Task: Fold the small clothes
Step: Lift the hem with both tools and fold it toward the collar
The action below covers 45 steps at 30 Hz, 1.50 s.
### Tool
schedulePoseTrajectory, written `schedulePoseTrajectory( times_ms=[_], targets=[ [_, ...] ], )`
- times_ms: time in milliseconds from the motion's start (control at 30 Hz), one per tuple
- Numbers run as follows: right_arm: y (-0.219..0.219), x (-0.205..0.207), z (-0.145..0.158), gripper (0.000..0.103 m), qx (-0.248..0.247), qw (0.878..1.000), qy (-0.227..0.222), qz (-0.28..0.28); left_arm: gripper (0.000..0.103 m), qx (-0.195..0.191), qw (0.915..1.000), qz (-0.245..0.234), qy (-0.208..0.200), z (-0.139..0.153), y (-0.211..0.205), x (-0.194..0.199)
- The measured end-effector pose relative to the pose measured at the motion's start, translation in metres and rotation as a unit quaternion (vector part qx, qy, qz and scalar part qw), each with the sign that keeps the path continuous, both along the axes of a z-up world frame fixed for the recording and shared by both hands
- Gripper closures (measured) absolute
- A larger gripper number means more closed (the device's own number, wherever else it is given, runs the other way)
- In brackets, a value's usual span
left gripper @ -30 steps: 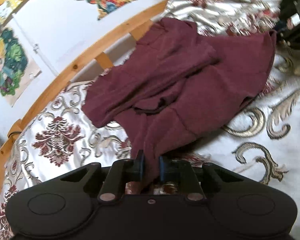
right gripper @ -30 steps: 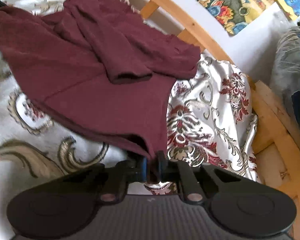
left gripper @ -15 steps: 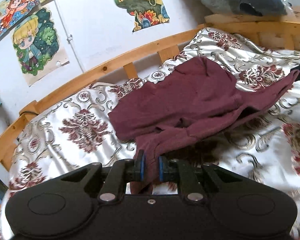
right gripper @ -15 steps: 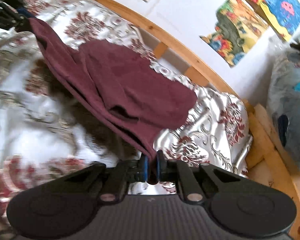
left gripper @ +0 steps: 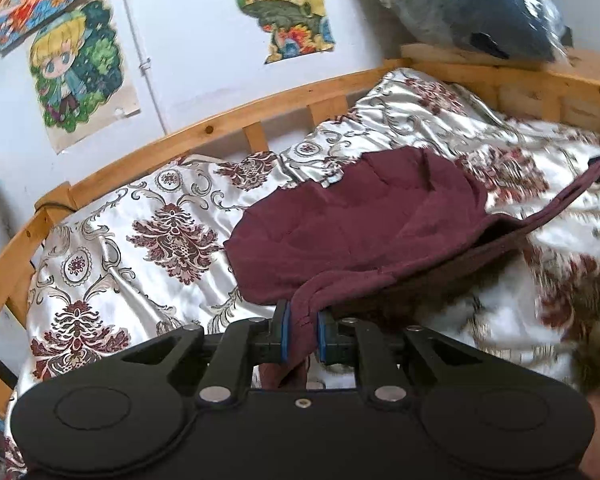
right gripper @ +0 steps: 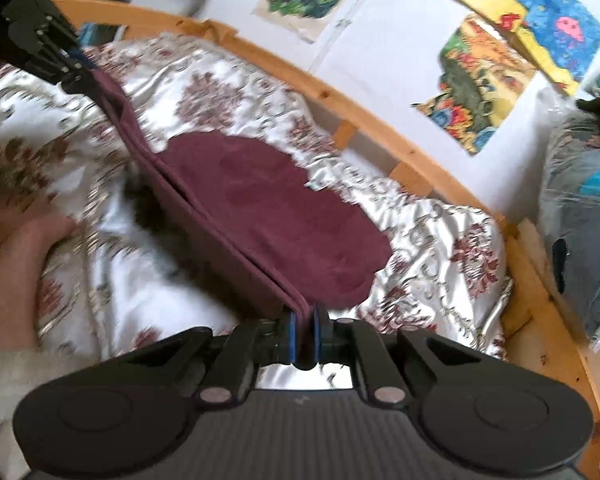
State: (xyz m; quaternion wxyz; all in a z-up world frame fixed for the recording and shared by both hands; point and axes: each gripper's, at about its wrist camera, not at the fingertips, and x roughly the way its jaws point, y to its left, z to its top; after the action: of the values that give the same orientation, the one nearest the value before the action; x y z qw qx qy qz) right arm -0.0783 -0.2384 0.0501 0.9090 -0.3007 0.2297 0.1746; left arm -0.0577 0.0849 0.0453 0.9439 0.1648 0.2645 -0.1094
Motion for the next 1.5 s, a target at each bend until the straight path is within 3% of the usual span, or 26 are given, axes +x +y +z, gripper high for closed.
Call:
schedulePoseTrajectory(
  times_ms=[267,467,600,900,1200,1500],
  targets=[
    [-0.012,0.085,0.002,0.093,0.045,0.997,-0.057,-0.042,0.089,-0.001,0.9986,0.040,0.034,0.038,-0.021,0.081],
    [-0.018,0.156,-0.005,0.093,0.083,0.992,-0.069,-0.066,0.089,0.016,0.9948,0.076,0.066,0.040,-0.030,0.159],
    [-0.013,0.204,-0.010,0.093,0.087,0.991,-0.074,-0.074,0.089,0.017,0.9922,0.098,0.075,0.027,-0.030,0.210],
    [-0.003,0.300,-0.036,0.093,0.067,0.995,-0.026,-0.074,0.088,-0.019,0.9824,0.141,0.121,-0.017,-0.014,0.318],
    [0.006,0.365,-0.068,0.093,0.048,0.996,0.018,-0.079,0.088,-0.023,0.9766,0.160,0.142,-0.057,-0.012,0.371],
    [0.001,0.393,-0.091,0.092,0.061,0.992,0.060,-0.095,0.083,-0.045,0.9694,0.183,0.157,-0.076,-0.013,0.399]
  ],
)
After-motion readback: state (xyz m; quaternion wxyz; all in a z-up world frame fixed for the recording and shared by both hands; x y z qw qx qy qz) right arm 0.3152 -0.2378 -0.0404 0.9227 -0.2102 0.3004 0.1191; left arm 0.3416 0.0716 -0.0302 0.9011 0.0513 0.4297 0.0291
